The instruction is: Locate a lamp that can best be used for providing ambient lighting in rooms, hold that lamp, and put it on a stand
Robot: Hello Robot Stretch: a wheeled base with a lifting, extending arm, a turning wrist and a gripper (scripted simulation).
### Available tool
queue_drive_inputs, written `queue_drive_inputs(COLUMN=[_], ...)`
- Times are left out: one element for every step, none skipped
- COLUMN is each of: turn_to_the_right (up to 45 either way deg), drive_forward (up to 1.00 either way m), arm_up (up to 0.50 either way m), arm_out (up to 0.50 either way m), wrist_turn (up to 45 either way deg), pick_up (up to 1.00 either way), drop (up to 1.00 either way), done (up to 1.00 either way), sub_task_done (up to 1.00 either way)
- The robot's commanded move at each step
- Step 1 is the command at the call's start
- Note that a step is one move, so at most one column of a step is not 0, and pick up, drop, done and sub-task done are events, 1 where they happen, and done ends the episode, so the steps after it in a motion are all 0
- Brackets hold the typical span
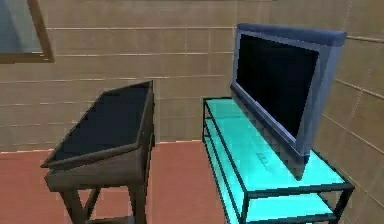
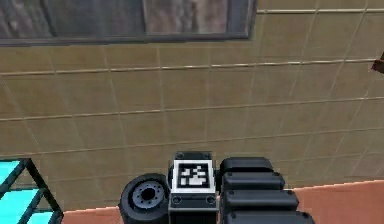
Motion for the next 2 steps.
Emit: queue_drive_inputs(turn_to_the_right=[0.0,0.0], drive_forward=[1.0,0.5], arm_up=[0.0,0.0], arm_out=[0.0,0.0], wrist_turn=[0.0,0.0], pick_up=[0.0,0.0], drop=[0.0,0.0], done=[0.0,0.0], sub_task_done=[0.0,0.0])
